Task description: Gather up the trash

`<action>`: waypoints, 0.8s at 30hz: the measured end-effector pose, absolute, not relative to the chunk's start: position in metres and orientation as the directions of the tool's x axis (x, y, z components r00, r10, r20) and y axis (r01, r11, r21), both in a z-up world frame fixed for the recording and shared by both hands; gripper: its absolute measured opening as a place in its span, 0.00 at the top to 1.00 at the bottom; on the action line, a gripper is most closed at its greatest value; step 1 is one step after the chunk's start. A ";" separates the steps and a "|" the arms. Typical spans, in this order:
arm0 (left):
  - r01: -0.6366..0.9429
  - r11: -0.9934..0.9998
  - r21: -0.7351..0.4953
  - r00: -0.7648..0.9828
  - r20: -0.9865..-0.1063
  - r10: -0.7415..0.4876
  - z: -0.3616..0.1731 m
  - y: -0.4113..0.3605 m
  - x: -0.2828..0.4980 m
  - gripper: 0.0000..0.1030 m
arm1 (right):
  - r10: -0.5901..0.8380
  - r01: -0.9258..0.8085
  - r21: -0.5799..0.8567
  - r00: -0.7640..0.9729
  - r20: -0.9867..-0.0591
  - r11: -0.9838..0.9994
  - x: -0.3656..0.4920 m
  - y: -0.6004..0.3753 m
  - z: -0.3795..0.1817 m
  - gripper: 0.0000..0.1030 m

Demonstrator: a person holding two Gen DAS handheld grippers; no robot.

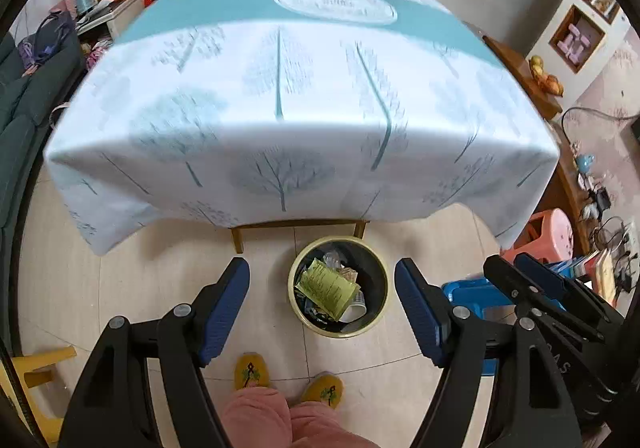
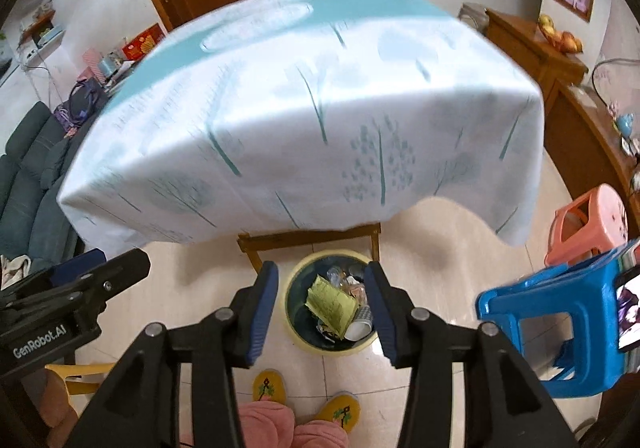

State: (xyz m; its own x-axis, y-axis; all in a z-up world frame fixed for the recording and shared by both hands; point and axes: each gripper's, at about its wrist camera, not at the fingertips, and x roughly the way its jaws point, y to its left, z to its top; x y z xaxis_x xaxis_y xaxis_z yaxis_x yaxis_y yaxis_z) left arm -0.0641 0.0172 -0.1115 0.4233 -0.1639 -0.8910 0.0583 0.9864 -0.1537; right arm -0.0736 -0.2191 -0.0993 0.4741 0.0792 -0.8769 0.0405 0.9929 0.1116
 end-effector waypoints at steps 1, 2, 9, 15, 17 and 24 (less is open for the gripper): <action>0.049 0.987 -0.154 0.426 -0.890 -0.160 -0.099 0.020 -0.064 0.29 | 0.084 0.035 0.114 0.476 -0.875 0.993 -0.072 -0.218 -0.089 0.56; 0.045 0.989 -0.144 0.427 -0.892 -0.149 -0.090 0.020 -0.063 0.29 | 0.090 0.029 0.118 0.478 -0.874 0.993 -0.071 -0.218 -0.079 0.56; 0.036 0.990 -0.133 0.436 -0.890 -0.136 -0.032 0.022 -0.052 0.29 | 0.107 0.002 0.125 0.500 -0.860 0.992 -0.063 -0.214 -0.010 0.56; 0.019 0.983 -0.183 0.448 -0.877 -0.172 0.020 0.026 -0.042 0.29 | 0.129 -0.012 0.145 0.525 -0.841 0.989 -0.059 -0.209 0.041 0.56; 0.017 0.981 -0.191 0.466 -0.867 -0.177 0.035 0.027 -0.043 0.29 | 0.136 -0.025 0.146 0.539 -0.831 0.989 -0.057 -0.205 0.057 0.56; -0.021 0.990 -0.139 0.517 -0.849 -0.108 0.067 0.030 -0.049 0.29 | 0.144 -0.080 0.119 0.581 -0.801 0.990 -0.056 -0.189 0.092 0.56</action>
State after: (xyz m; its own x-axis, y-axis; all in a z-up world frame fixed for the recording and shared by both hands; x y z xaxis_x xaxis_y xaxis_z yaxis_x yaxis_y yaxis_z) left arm -0.0491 0.0301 0.0667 0.5168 -0.1083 -0.8492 -0.0214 0.9900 -0.1393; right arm -0.0561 -0.1891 0.0923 0.5812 0.1435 -0.8010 -0.0803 0.9896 0.1190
